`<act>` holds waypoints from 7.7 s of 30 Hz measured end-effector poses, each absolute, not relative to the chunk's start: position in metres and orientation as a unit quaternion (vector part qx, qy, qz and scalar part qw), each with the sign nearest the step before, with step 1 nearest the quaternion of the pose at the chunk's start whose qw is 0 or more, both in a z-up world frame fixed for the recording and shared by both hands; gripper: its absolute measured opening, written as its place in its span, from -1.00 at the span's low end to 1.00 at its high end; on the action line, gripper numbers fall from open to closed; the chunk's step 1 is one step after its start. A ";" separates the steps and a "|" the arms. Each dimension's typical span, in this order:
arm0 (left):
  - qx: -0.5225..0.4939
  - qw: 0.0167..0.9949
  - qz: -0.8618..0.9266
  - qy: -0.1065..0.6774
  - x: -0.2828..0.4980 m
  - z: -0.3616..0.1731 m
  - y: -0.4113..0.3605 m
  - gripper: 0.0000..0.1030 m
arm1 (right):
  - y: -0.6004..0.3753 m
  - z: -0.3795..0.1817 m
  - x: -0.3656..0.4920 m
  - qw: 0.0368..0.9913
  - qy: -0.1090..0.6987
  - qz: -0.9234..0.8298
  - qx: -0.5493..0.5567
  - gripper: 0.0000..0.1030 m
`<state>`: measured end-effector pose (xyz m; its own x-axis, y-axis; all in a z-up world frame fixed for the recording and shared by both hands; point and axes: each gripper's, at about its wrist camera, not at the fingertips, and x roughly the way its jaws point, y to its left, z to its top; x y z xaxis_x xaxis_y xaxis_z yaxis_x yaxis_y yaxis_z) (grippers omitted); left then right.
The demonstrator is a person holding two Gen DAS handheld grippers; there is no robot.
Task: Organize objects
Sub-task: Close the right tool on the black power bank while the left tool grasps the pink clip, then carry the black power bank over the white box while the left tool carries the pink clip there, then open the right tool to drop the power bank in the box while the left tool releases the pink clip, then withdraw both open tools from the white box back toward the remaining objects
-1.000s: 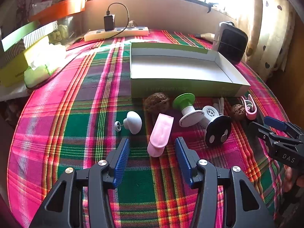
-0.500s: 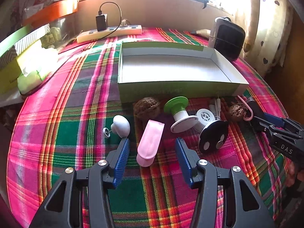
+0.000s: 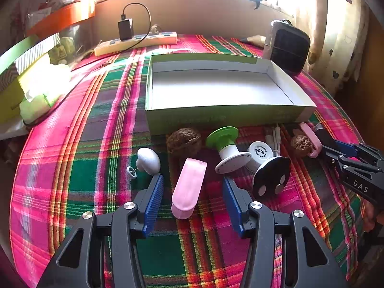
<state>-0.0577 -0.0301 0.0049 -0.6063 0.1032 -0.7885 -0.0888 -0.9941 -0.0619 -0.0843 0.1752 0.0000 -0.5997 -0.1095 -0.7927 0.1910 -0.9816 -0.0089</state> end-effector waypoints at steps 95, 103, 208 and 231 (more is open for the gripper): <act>-0.434 0.099 0.895 -0.021 -0.159 0.045 -0.027 -0.69 | 0.132 0.039 -0.171 0.149 0.042 -0.890 0.429 -0.53; -0.442 0.102 0.891 -0.021 -0.184 0.040 -0.026 -0.69 | 0.126 0.033 -0.198 0.148 0.050 -0.884 0.440 -0.53; -0.440 0.081 0.894 -0.015 -0.179 0.040 -0.023 -0.25 | 0.134 0.030 -0.197 0.124 0.018 -0.889 0.439 -0.14; -0.409 0.074 0.909 -0.030 -0.120 0.055 -0.042 -0.25 | 0.150 0.043 -0.135 0.123 0.005 -0.905 0.408 -0.14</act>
